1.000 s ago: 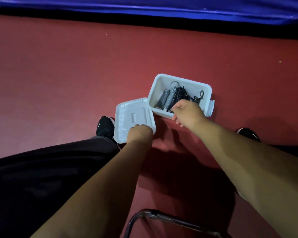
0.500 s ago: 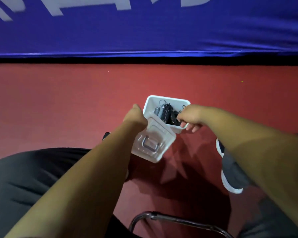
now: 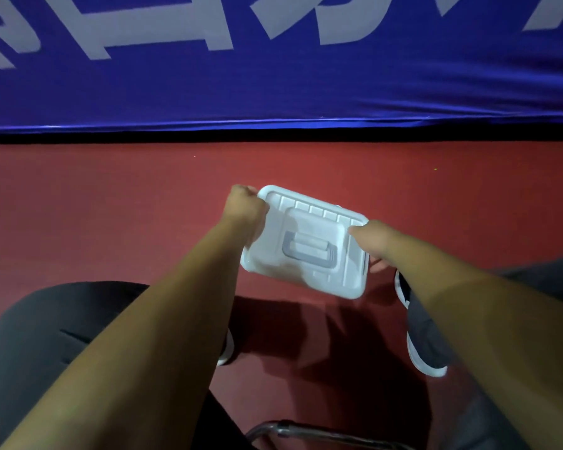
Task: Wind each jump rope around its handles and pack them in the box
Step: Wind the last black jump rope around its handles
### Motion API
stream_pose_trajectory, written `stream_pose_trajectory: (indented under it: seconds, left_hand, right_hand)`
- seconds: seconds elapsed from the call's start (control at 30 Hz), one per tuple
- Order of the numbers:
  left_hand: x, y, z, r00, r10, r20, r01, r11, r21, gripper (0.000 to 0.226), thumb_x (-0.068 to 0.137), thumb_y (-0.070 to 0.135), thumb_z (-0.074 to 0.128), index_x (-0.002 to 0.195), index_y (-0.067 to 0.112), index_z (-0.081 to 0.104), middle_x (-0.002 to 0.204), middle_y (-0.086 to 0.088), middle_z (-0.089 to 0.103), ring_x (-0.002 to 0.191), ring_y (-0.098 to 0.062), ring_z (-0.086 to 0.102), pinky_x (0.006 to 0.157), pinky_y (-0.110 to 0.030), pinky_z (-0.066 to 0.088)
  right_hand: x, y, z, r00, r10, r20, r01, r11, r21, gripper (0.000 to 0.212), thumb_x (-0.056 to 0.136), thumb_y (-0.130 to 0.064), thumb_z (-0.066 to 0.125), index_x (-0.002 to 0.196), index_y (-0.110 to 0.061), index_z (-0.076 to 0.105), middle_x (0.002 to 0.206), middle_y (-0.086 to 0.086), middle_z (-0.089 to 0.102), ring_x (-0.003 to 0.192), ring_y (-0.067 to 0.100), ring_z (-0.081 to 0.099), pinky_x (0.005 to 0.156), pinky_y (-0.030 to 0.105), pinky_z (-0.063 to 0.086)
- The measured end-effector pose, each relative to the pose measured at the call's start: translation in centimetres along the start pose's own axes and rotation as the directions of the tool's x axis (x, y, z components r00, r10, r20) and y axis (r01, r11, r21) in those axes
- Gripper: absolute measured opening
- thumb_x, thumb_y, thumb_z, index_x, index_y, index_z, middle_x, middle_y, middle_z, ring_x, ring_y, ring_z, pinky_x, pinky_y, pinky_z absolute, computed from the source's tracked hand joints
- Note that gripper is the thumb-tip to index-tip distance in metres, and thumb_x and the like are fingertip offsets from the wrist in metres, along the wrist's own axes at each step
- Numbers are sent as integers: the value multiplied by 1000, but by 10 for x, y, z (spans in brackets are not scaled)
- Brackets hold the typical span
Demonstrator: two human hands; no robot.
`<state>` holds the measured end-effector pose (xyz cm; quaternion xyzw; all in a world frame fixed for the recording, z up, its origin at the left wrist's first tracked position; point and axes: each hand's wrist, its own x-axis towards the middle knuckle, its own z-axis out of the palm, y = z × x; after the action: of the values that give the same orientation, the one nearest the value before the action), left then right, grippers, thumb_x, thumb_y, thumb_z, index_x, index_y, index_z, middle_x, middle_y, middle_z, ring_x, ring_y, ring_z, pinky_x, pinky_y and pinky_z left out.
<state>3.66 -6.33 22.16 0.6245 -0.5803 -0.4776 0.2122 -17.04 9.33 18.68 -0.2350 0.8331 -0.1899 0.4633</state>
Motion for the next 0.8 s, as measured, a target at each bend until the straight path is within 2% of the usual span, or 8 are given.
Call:
stream_pose_trajectory:
  seconds: [0.1, 0.2, 0.27, 0.33, 0.4, 0.5, 0.63, 0.8]
  left_hand:
    - [19, -11, 3, 996, 25, -85, -23, 999, 28, 24, 86, 10, 68, 110, 12, 64, 98, -6, 72, 75, -18, 64, 57, -24, 46]
    - [40, -24, 10, 996, 13, -83, -9, 999, 40, 27, 90, 21, 69, 117, 24, 70, 100, 1, 75, 80, -18, 68, 69, -25, 54]
    - [56, -33, 17, 1000, -9, 0, 9, 998, 55, 45, 89, 16, 64, 131, 32, 69, 110, 3, 76, 94, -20, 73, 88, -31, 59]
    - [72, -44, 24, 996, -47, 71, 40, 995, 96, 69, 80, 4, 52, 139, 38, 64, 115, 3, 76, 102, -23, 73, 93, -35, 60]
    - [94, -57, 32, 996, -52, 74, 39, 985, 166, 81, 69, 6, 44, 140, 39, 62, 122, 0, 75, 111, -25, 72, 97, -39, 59]
    - [118, -66, 45, 999, -20, 29, 10, 946, 323, 61, 77, 6, 52, 134, 19, 66, 122, -9, 74, 115, -33, 68, 95, -38, 55]
    - [153, -85, 60, 1000, 9, 21, -17, 919, 394, 42, 87, 7, 56, 121, 23, 75, 101, 0, 75, 100, -27, 70, 78, -25, 43]
    - [184, -111, 79, 1000, 9, 4, -10, 890, 455, 41, 94, 10, 55, 130, 24, 69, 116, -9, 73, 109, -32, 67, 90, -31, 50]
  right_hand:
    - [17, -5, -1, 996, -21, -92, 27, 997, 66, 28, 95, -13, 49, 118, -8, 66, 107, 18, 73, 95, 38, 73, 78, 55, 66]
    - [42, -6, 0, 985, -32, -169, 30, 999, -16, 30, 89, -10, 52, 113, -1, 67, 102, 23, 74, 88, 42, 75, 72, 47, 64]
    - [65, -2, 3, 980, -33, -195, 26, 999, -41, 36, 81, -17, 53, 113, -6, 65, 102, 20, 73, 90, 41, 74, 80, 48, 63]
    - [90, 1, 6, 974, -31, -222, 23, 999, -41, 34, 80, -21, 53, 112, -13, 61, 108, 17, 72, 96, 39, 72, 88, 49, 61]
    - [111, -2, 10, 969, -40, -244, 32, 999, -34, 29, 88, -17, 57, 117, -16, 61, 116, 15, 72, 104, 38, 71, 94, 46, 59]
    - [141, -10, 15, 966, -23, -259, 15, 999, -32, 38, 93, -12, 57, 131, -14, 61, 126, 15, 70, 114, 37, 68, 98, 43, 56]
    - [181, -12, 25, 971, -18, -240, 5, 998, -55, 38, 94, -12, 55, 130, -17, 62, 124, 13, 72, 111, 36, 69, 97, 42, 56]
    - [212, -6, 42, 976, -20, -215, 3, 997, -83, 35, 95, -13, 55, 128, -18, 62, 119, 10, 72, 108, 35, 69, 87, 36, 53]
